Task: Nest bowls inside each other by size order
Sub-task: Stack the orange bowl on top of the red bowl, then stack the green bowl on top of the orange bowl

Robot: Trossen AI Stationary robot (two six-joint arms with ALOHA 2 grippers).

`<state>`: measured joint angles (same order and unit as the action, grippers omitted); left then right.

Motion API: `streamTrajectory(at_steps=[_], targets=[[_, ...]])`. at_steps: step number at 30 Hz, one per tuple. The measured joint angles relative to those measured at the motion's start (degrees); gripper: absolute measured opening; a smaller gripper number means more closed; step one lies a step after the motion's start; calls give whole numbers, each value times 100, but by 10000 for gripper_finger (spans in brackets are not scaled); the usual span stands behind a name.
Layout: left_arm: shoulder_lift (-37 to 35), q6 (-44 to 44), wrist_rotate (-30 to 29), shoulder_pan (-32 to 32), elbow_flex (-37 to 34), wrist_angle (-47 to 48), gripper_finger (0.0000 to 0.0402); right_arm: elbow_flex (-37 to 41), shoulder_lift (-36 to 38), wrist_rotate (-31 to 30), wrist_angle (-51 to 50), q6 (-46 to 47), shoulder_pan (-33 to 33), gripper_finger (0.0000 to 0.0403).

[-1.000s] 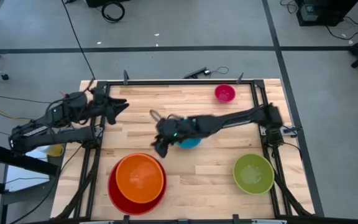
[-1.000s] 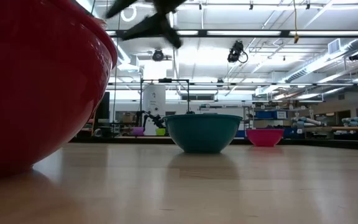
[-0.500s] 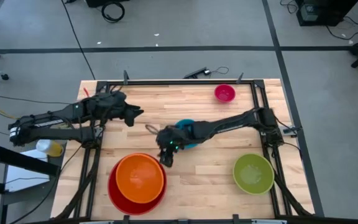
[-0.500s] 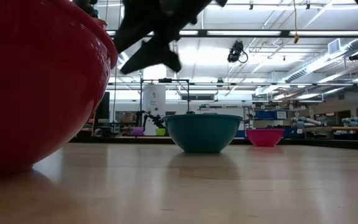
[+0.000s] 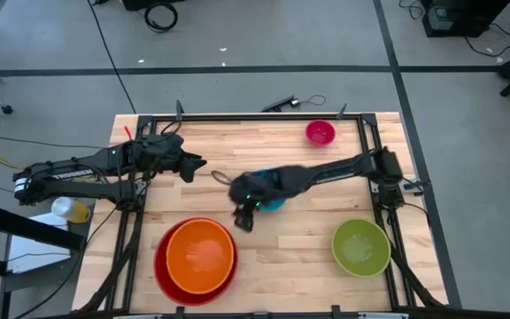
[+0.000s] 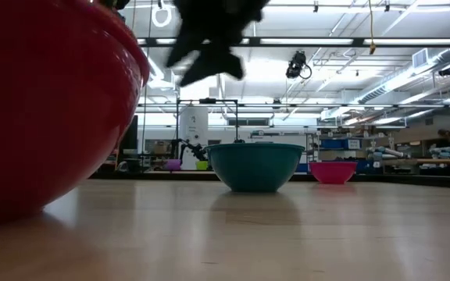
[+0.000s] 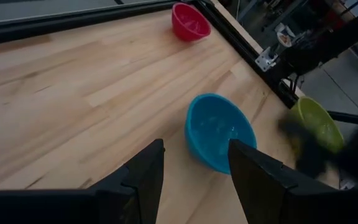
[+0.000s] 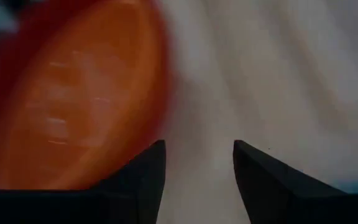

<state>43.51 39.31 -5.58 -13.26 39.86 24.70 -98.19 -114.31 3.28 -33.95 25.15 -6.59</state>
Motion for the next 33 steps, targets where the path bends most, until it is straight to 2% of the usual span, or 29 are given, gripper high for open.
streamTrajectory(at_steps=[6, 8, 11, 18, 22, 27, 33], targets=[[1, -52, -146, 0, 0, 398, 180, -6, 762, -168, -2938, -287, -149, 191], [1, -80, -149, 0, 0, 535, 180, 25, 922, -485, -4088, -439, -399, 191], [1, -11, -146, 0, 0, 664, 180, 499, 1313, -816, -4923, -434, -834, 191], [1, 52, -149, 0, 0, 690, 180, 2634, 2743, -542, -4351, 352, -1459, 191], [1, 37, -149, 0, 0, 683, 180, 3574, 3329, -336, -4114, 515, -1662, 191], [1, 184, -145, 140, 0, 681, 180, 4396, 3756, -74, -4015, 664, -1945, 191], [4, 418, -286, 664, 2, 640, 180, 5088, 4016, 110, -3614, 881, -2197, 191]])
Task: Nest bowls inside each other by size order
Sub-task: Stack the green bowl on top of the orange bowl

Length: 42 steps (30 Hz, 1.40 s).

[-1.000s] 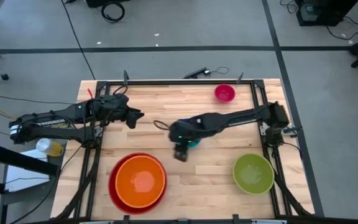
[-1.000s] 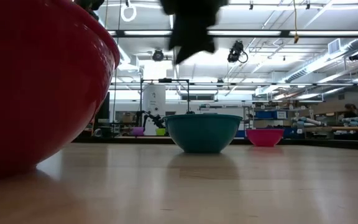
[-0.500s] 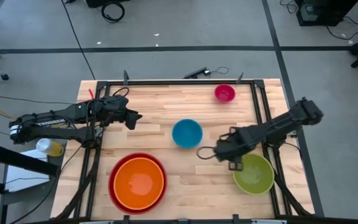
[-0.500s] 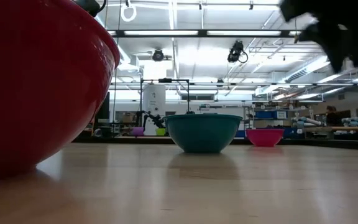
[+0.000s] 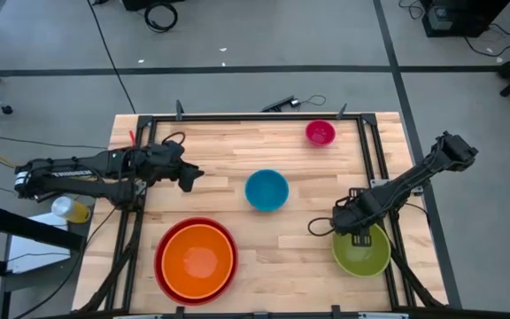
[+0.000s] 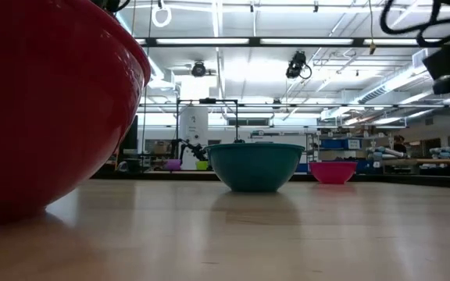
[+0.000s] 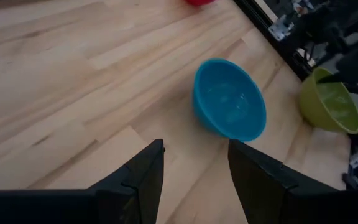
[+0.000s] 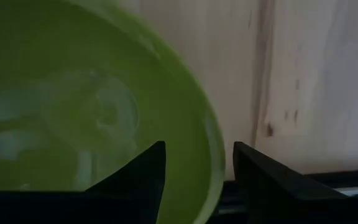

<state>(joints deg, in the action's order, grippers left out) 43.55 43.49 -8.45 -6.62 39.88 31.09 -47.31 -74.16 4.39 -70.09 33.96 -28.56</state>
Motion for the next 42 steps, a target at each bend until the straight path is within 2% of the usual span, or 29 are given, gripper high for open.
streamTrajectory(at_steps=[4, 7, 11, 16, 20, 24, 29, 33, 37, 39, 42], targets=[[0, 212, -314, 410, 0, 0, 180, 407, 14, 30, 407, 243, -22, 189], [0, 335, -544, 680, 0, 0, 180, 639, 14, 30, 774, 477, -22, 172], [0, 478, -738, 928, 0, 2, 180, 761, 14, 30, 1119, 646, -22, 119], [0, 598, -848, 1057, 0, 2, 180, 729, 63, 329, 1412, 788, -8, 29], [0, 599, -848, 1069, 0, 4, 180, 692, 175, 337, 1677, 1200, 66, 17], [0, 599, -863, 1069, 0, 1, 180, 426, 311, -381, 1609, 1974, 215, 17], [2, 538, -986, 1069, 0, -290, 180, -70, 466, -1645, 1553, 2945, 455, 16], [2, -401, -984, 1106, 0, -1396, 180, -538, 381, -2536, 1363, 2908, 728, 21], [0, -1605, -937, 1267, 4, -2552, 180, -1116, 193, -3091, 1526, 2870, 1101, 15], [0, -1975, -931, 1328, 8, -2814, 180, -1420, 48, -3284, 1610, 2651, 1265, 15], [2, -2058, -931, 1363, 9, -2820, 180, -1947, -232, -3426, 1877, 2150, 1494, 17]])
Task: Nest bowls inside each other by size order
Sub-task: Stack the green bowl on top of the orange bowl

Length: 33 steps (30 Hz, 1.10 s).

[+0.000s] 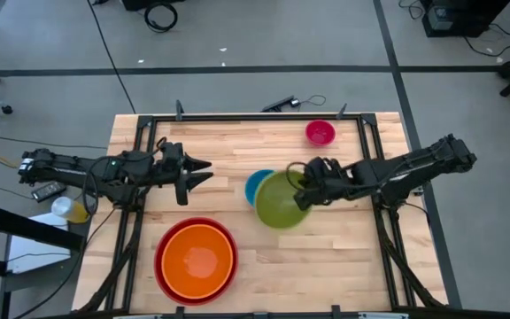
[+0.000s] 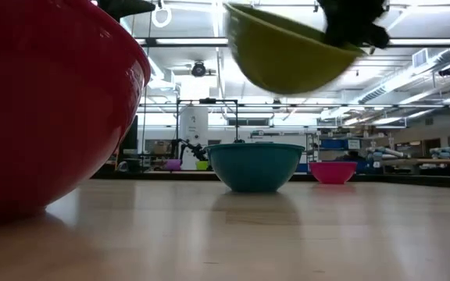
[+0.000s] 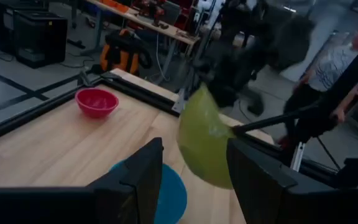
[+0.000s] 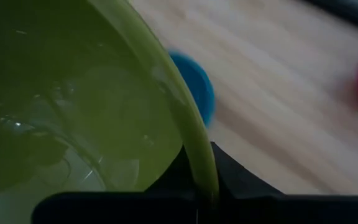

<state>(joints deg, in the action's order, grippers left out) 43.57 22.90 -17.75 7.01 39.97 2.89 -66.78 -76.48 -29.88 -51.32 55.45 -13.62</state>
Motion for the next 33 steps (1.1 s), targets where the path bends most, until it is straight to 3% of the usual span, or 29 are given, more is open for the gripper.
streamTrajectory(at_steps=[9, 16, 20, 24, 28, 33], targets=[[377, -258, -7, 133, 0, 87, 187, -1351, -1372, -752, -54, -215, 663, 16], [1110, -16, -670, -126, -4, 37, 247, -2037, -2405, -1206, -80, -328, 964, 16], [1409, 21, -785, -343, -4, 23, 284, -2320, -2729, -1335, -37, -532, 1022, 16], [1631, 80, -940, -600, -11, 80, 295, -2590, -2838, -1487, 153, -1028, 1005, 16], [1693, 108, -943, -745, -11, 64, 257, -2788, -2828, -1531, 391, -1538, 953, 18], [1577, 170, -1096, -774, -4, 116, 108, -2902, -2717, -1153, 427, -1515, 977, 52]])
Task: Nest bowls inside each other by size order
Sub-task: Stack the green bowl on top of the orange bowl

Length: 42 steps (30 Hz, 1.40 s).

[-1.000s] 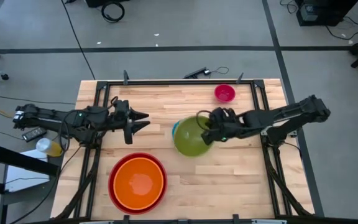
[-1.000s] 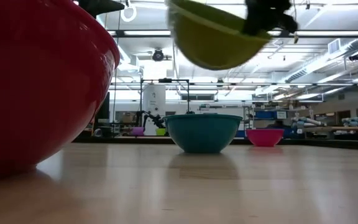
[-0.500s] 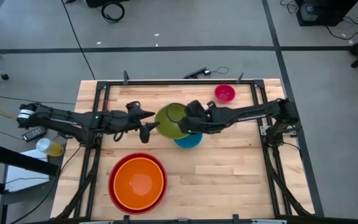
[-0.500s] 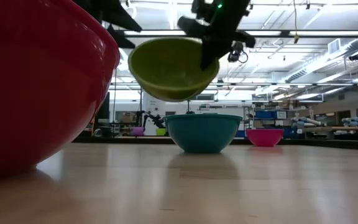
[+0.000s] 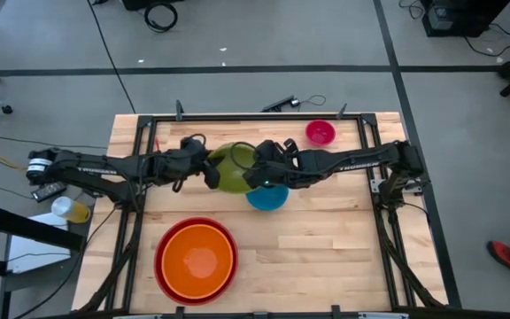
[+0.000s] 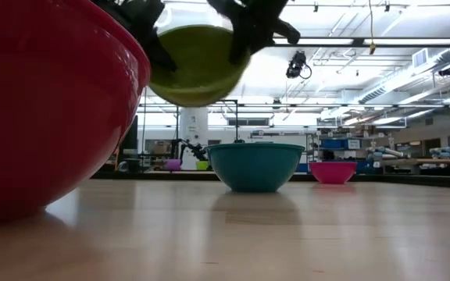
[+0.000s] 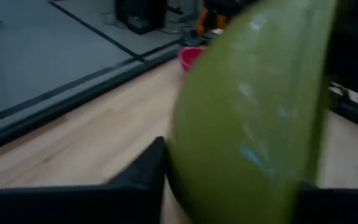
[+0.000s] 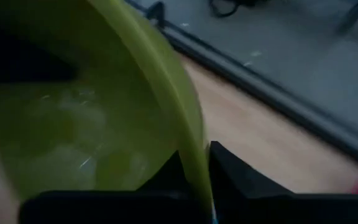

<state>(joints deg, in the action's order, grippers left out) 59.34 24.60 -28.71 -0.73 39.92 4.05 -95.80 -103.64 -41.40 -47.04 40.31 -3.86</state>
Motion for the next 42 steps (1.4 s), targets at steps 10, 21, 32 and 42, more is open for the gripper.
streamTrajectory(at_steps=[10, 21, 32, 42], targets=[[-445, 570, 799, -31, 575, 1884, 39, -14, 467, 1701, 210, 134, 103, 217], [-352, 212, 1341, -108, 1520, 3913, 30, 10, 778, 4127, 3251, -1163, -82, 271], [-54, -246, 4286, 1090, 1512, 3965, 30, 20, 975, 2294, -161, -287, 13, 261], [1201, 432, 3004, 1977, 1480, 3974, 59, 1304, 917, 2147, -890, 233, 224, 261]])
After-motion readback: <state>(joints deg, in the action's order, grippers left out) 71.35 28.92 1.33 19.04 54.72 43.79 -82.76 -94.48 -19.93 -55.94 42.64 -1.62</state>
